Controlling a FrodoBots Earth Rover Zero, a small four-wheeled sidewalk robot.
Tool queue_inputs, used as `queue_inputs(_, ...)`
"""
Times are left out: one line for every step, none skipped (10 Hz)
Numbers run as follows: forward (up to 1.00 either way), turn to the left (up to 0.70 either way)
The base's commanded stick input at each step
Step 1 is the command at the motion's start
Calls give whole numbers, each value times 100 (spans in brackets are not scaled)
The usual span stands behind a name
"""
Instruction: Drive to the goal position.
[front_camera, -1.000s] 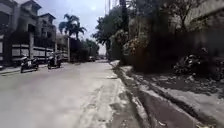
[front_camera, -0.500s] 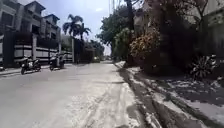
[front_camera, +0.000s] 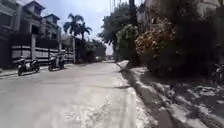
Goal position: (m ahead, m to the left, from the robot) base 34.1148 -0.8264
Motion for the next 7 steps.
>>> queue_inputs(100,0)
queue_inputs(100,0)
queue_inputs(100,0)
queue_inputs(100,0)
queue_inputs(100,0)
queue_inputs(100,0)
queue_inputs(100,0)
